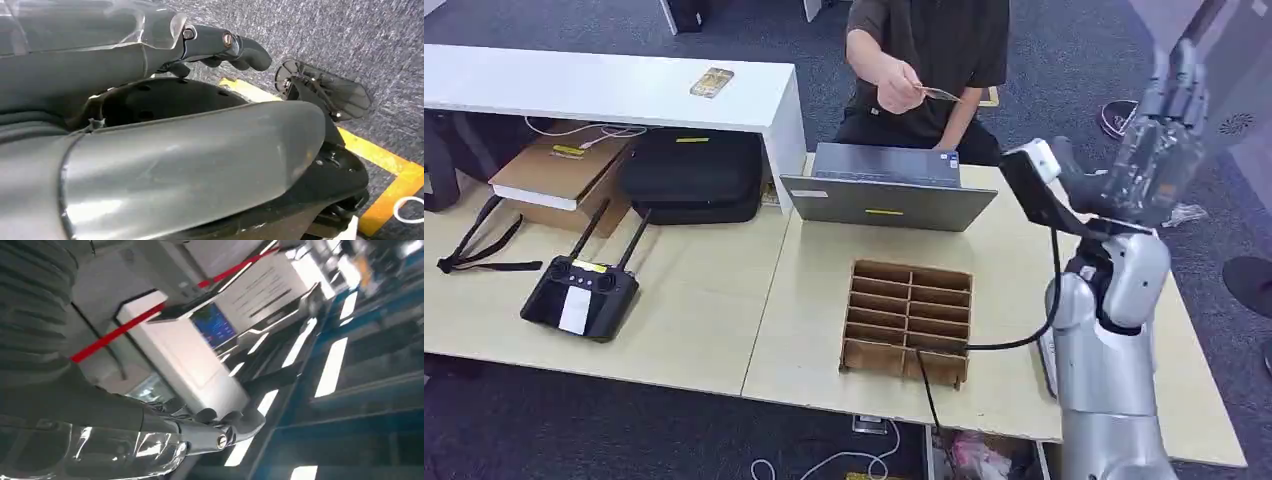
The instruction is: Pass the card to the sensor for recognition and then transmit it.
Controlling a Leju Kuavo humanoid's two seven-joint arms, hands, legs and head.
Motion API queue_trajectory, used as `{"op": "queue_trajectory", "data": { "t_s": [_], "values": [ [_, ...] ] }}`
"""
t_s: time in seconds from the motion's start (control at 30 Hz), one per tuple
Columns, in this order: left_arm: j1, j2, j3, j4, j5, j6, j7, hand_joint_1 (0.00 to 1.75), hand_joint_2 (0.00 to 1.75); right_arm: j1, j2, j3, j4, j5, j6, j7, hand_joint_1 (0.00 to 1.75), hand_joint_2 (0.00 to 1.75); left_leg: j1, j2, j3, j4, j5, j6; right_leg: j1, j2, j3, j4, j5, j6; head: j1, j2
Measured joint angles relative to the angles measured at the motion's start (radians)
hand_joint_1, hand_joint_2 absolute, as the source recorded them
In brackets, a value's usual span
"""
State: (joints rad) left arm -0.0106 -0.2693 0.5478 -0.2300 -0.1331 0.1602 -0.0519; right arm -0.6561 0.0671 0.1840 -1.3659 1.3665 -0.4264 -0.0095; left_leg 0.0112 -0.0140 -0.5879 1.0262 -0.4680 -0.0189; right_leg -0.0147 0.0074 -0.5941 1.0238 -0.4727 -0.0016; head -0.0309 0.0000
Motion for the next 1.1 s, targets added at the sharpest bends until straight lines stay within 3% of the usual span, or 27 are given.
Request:
{"op": "queue_trajectory", "data": {
  "t_s": [0.23, 0.47, 0.63, 0.67, 0.7, 0.73, 1.1],
  "values": [
    [-0.005, 0.011, -0.021, 0.02, -0.016, -0.017, 0.014, 0.0, 0.0, -0.135, -0.058, 0.248, 0.175, -0.03, 0.165, 0.011, 0.0, 1.75, 0.0, -0.001, -0.004, 0.0, -0.001, 0.0, 0.0, -0.001, -0.004, 0.0, 0.0, 0.0, 0.0, 0.0],
    [-0.005, 0.024, -0.022, 0.039, -0.012, -0.04, 0.014, 0.0, 0.0, -0.232, -0.074, 0.438, 0.269, -0.169, 0.369, -0.042, 0.0, 1.75, 0.0, -0.001, -0.005, 0.0, -0.001, 0.0, 0.0, -0.001, -0.004, 0.0, -0.001, 0.0, 0.0, 0.0],
    [-0.003, 0.026, -0.023, 0.047, -0.012, -0.028, 0.009, 0.0, 0.0, -0.282, -0.091, 0.511, 0.302, -0.243, 0.396, -0.046, 0.0, 1.75, 0.0, -0.001, -0.005, 0.0, -0.001, 0.0, 0.0, -0.001, -0.004, 0.0, -0.001, 0.0, 0.0, 0.0],
    [-0.004, 0.022, -0.023, 0.049, -0.012, -0.018, 0.004, 0.0, 0.0, -0.289, -0.098, 0.521, 0.304, -0.255, 0.394, -0.046, 0.16, 1.75, 0.0, -0.001, -0.005, 0.0, -0.001, 0.0, 0.0, -0.001, -0.004, -0.001, -0.001, 0.0, 0.0, 0.0],
    [-0.004, 0.018, -0.024, 0.05, -0.013, -0.011, 0.0, 0.0, 0.0, -0.294, -0.104, 0.527, 0.306, -0.266, 0.393, -0.046, 1.48, 1.75, 0.0, -0.001, -0.005, 0.0, -0.001, 0.0, 0.0, -0.001, -0.004, -0.001, -0.001, 0.0, 0.0, 0.0],
    [-0.004, 0.016, -0.024, 0.05, -0.015, -0.01, -0.002, 0.0, 0.0, -0.298, -0.111, 0.533, 0.307, -0.277, 0.393, -0.046, 1.75, 1.75, 0.0, -0.001, -0.005, 0.0, -0.001, 0.0, 0.0, -0.001, -0.004, -0.001, -0.001, 0.0, 0.0, 0.0],
    [-0.006, 0.014, -0.029, 0.054, -0.027, 0.002, -0.013, 0.0, 0.0, -0.314, -0.164, 0.57, 0.303, -0.327, 0.356, -0.035, 1.75, 1.75, 0.0, -0.001, -0.005, 0.0, -0.001, 0.0, 0.0, -0.001, -0.005, -0.001, -0.001, 0.0, 0.0, 0.0]
  ]
}}
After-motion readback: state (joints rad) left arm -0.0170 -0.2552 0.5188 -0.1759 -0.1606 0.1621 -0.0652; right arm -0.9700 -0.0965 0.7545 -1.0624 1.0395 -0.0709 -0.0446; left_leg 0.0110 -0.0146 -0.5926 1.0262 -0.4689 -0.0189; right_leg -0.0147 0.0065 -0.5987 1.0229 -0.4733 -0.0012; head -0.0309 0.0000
